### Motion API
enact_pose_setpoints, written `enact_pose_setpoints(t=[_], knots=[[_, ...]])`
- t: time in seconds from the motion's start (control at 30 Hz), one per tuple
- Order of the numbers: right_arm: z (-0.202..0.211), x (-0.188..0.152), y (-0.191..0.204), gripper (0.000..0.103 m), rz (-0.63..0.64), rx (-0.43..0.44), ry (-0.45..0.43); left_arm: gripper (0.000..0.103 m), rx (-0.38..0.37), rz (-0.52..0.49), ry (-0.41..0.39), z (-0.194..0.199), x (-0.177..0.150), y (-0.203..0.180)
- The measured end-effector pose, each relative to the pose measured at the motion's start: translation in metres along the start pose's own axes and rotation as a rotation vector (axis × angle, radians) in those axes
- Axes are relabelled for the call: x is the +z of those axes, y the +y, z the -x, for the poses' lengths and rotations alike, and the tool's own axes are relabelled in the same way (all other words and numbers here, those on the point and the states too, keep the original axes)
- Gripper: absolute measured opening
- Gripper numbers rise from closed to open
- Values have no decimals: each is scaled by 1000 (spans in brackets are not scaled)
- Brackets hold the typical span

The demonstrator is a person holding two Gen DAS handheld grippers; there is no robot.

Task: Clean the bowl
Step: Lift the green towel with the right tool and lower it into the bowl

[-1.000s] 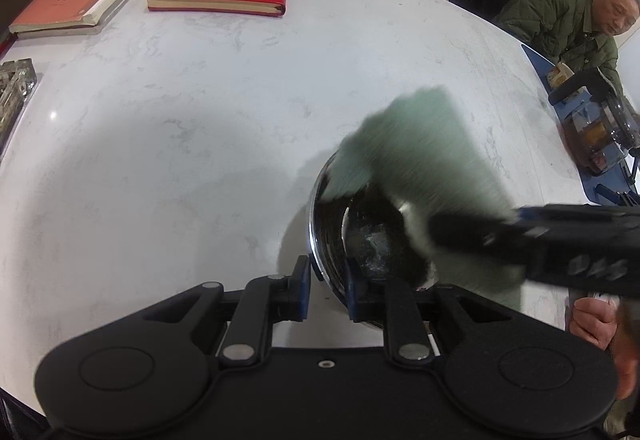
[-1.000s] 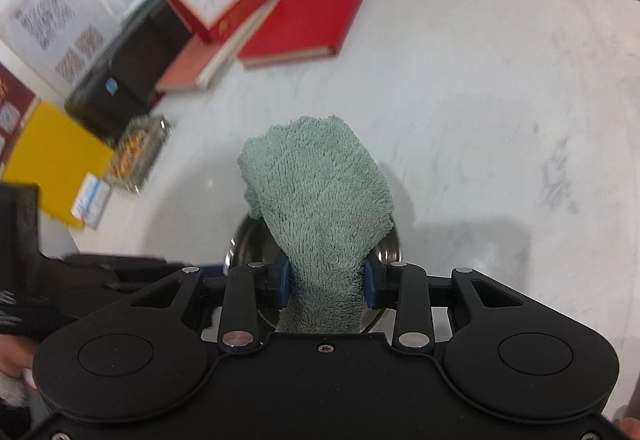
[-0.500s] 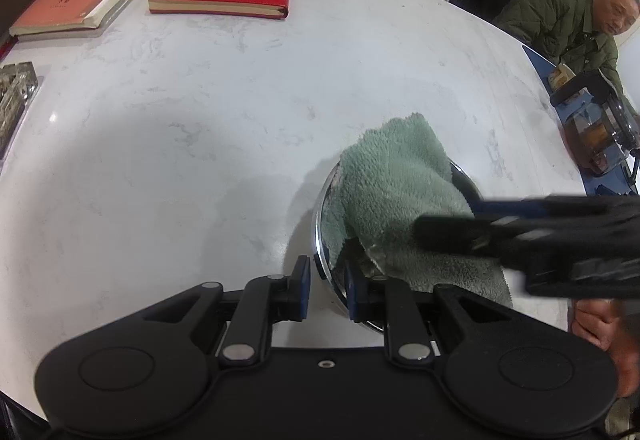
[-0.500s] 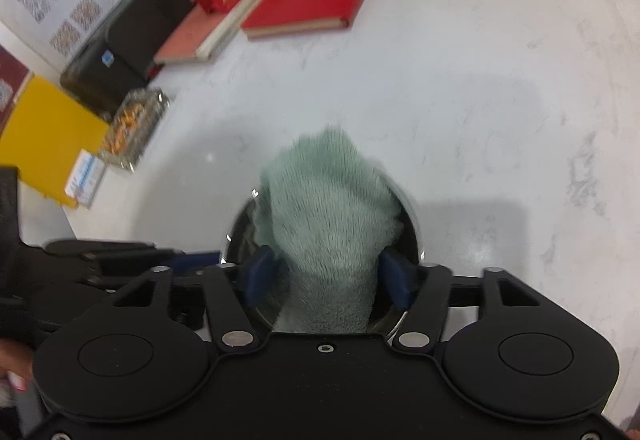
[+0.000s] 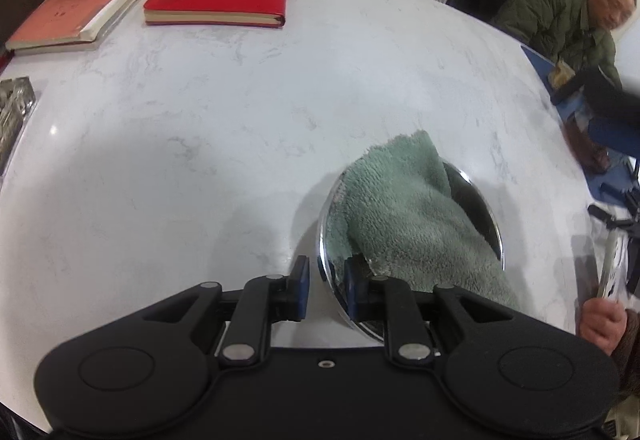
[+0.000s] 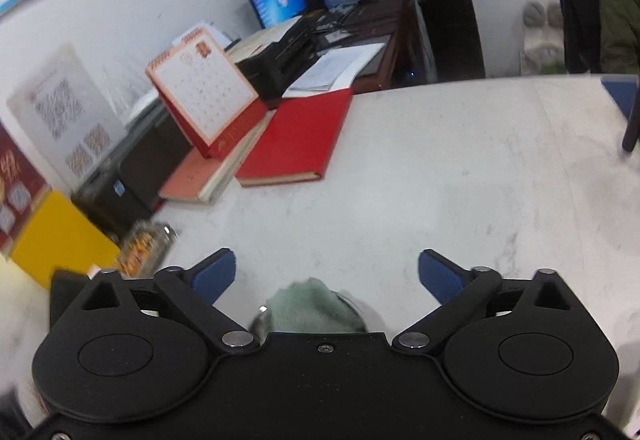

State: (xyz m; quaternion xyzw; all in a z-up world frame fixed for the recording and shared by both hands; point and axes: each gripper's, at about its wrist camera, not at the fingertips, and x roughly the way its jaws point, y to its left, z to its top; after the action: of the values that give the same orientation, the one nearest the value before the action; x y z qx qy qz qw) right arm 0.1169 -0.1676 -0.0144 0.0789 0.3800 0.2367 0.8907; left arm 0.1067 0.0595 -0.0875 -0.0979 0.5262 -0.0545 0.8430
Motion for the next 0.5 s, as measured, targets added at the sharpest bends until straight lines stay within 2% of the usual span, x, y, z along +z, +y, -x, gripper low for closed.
enact_pose_setpoints(t=[0.1, 0.2, 0.37, 0.47, 0.5], knots=[[-25, -5, 24, 69, 212, -44, 115, 17, -6, 5, -12, 1, 0, 2], [-50, -17, 46, 63, 337, -48, 209, 17, -17, 5, -23, 2, -1, 4], [-77, -33, 71, 63, 475, -42, 285, 17, -33, 8, -25, 2, -1, 7], [-90, -39, 78, 51, 533, -36, 330, 16, -42, 15, -19, 1, -1, 9], [-95, -41, 79, 51, 545, -30, 345, 16, -45, 17, -18, 1, 0, 9]])
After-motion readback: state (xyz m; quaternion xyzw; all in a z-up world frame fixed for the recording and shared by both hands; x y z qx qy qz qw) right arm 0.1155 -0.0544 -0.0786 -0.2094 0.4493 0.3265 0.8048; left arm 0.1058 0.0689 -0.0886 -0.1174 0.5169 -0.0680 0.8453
